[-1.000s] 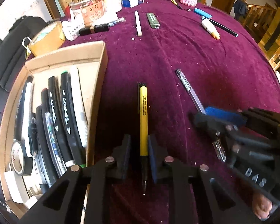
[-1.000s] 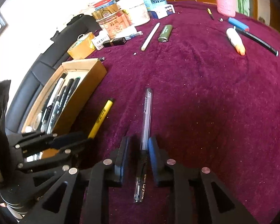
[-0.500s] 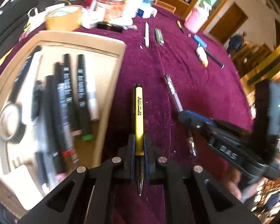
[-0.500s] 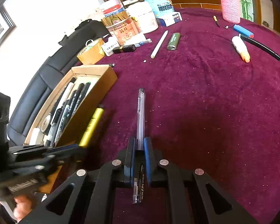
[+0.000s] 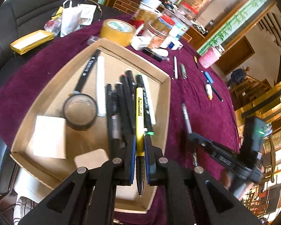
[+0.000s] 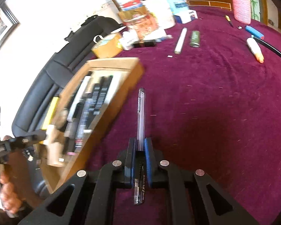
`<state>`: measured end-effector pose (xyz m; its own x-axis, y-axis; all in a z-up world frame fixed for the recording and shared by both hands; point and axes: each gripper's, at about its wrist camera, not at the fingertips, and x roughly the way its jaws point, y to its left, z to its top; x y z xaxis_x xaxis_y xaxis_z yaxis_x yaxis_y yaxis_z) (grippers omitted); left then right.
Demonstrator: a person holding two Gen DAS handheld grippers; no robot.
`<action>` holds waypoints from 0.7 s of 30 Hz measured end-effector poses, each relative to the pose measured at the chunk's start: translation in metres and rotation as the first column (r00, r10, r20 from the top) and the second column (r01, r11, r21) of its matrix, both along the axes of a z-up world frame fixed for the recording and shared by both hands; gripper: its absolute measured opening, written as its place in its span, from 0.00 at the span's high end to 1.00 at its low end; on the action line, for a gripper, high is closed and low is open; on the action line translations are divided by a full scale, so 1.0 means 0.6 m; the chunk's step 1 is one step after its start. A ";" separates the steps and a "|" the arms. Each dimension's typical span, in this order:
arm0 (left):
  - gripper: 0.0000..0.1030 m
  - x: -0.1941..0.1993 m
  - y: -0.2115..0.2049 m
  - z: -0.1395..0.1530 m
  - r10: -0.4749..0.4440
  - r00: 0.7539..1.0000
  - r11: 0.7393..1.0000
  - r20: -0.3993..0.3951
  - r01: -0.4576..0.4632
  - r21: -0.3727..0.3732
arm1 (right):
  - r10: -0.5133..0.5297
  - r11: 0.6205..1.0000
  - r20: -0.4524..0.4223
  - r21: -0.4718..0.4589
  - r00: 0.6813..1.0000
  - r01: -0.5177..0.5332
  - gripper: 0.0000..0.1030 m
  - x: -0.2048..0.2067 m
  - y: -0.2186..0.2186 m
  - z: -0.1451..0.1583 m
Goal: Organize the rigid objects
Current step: 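Carry the clear pen and yellow pen into the cardboard tray, then open both tools to release the pens in the tray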
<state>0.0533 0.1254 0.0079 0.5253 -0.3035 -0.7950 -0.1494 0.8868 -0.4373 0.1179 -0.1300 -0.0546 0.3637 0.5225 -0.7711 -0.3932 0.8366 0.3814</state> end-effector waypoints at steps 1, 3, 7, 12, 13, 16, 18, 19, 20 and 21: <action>0.92 0.000 0.008 -0.001 0.006 1.000 1.000 0.000 -0.006 -0.008 | 0.002 1.000 0.007 0.013 1.000 -0.002 0.91 -0.006 0.008 0.009; 0.92 0.001 0.020 -0.006 0.021 1.000 1.000 -0.004 -0.021 -0.011 | 0.016 0.999 0.023 0.048 1.000 -0.017 0.91 -0.019 0.031 0.032; 0.92 0.012 0.037 -0.019 0.040 0.999 0.999 -0.017 -0.041 -0.014 | 0.033 0.997 0.055 0.064 0.998 -0.037 0.91 -0.022 0.084 0.064; 0.92 0.027 0.045 -0.040 0.053 0.998 0.998 -0.028 -0.054 -0.023 | 0.034 0.998 0.030 0.043 0.999 -0.035 0.91 0.012 0.139 0.054; 0.92 0.030 0.048 -0.045 0.066 0.997 0.998 -0.034 -0.066 -0.019 | 0.026 0.999 0.022 0.036 0.999 -0.027 0.91 0.021 0.147 0.048; 0.92 0.038 0.055 -0.051 0.063 0.997 0.997 -0.043 -0.065 -0.040 | 0.019 1.000 -0.007 0.025 1.000 -0.018 0.91 0.042 0.160 0.033; 0.92 0.045 0.056 -0.053 0.063 0.997 0.997 -0.045 -0.065 -0.039 | 0.017 1.000 -0.018 0.002 1.000 -0.017 0.91 0.054 0.171 0.023; 0.92 0.048 0.056 -0.054 0.060 0.997 0.997 -0.045 -0.062 -0.044 | 0.017 1.000 -0.022 -0.009 1.000 -0.017 0.91 0.060 0.176 0.018; 0.92 0.052 0.056 -0.056 0.059 0.997 0.997 -0.046 -0.061 -0.046 | 0.017 1.000 -0.026 -0.015 1.000 -0.017 0.91 0.063 0.177 0.015; 0.92 0.057 0.056 -0.058 0.057 0.997 0.997 -0.048 -0.060 -0.047 | 0.016 1.000 -0.030 -0.022 0.999 -0.016 0.91 0.067 0.179 0.011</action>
<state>0.0872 0.1588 -0.0270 0.5056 -0.3122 -0.8043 -0.2217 0.8539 -0.4708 0.1581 -0.0227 -0.0481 0.3324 0.5105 -0.7930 -0.3955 0.8388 0.3742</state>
